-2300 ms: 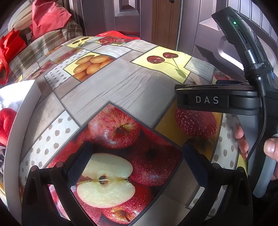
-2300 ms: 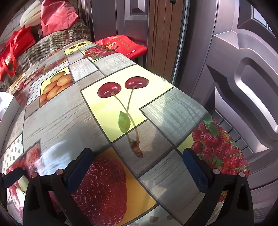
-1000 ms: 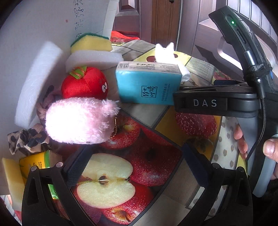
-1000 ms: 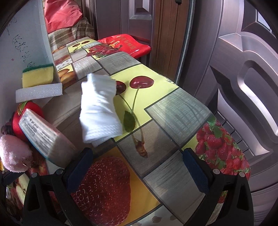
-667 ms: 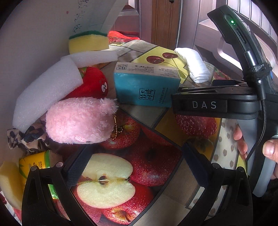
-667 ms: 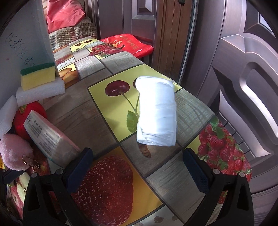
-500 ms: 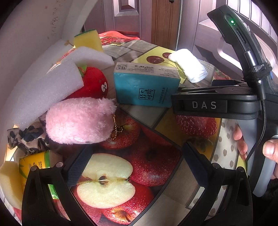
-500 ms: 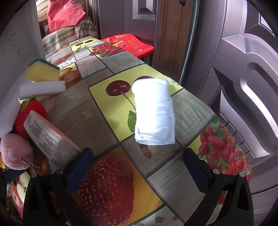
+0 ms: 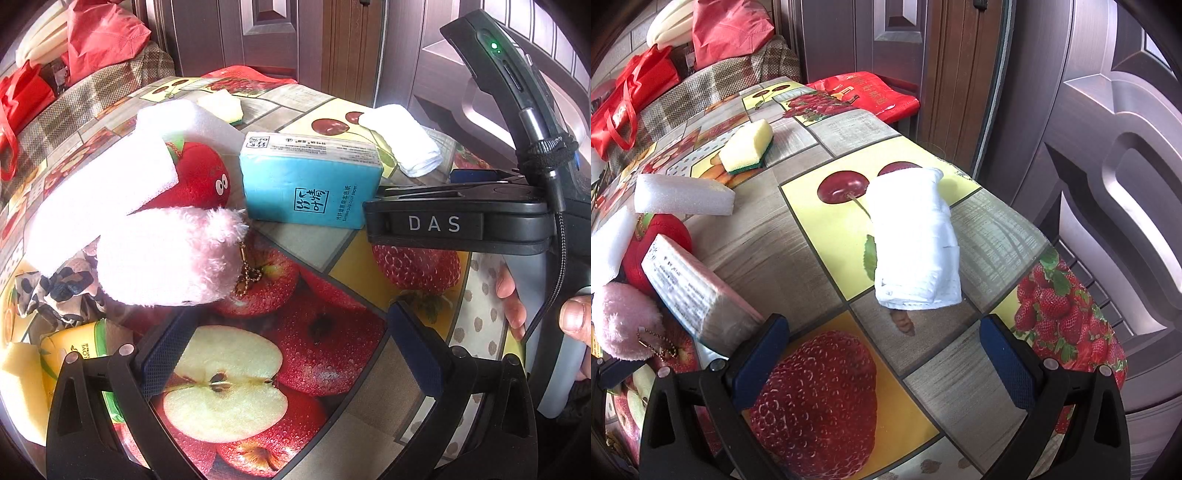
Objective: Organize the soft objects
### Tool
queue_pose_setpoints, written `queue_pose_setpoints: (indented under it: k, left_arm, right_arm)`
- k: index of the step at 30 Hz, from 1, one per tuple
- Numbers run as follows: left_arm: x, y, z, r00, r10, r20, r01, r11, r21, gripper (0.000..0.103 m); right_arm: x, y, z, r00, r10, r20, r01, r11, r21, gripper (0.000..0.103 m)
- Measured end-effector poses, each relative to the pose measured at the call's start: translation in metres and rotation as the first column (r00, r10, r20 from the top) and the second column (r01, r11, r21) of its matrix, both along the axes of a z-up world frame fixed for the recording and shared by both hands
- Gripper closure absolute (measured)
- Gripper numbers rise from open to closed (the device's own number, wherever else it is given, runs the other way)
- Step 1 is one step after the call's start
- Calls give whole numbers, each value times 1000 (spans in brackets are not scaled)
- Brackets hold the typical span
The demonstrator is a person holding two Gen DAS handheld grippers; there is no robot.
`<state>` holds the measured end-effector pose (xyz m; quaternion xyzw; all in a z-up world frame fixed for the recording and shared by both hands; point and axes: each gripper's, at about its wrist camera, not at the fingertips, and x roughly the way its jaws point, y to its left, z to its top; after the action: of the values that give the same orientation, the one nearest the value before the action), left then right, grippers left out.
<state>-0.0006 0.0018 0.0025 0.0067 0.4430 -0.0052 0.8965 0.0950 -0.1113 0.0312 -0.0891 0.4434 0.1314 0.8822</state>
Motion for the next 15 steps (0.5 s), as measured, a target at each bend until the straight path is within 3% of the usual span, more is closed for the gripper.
queue_pose_setpoints:
  k: [15]
  left_arm:
    - [1, -1, -2, 1000, 0, 0, 0, 1000, 0, 1]
  right_arm:
    - [1, 2, -1, 1000, 0, 0, 0, 1000, 0, 0]
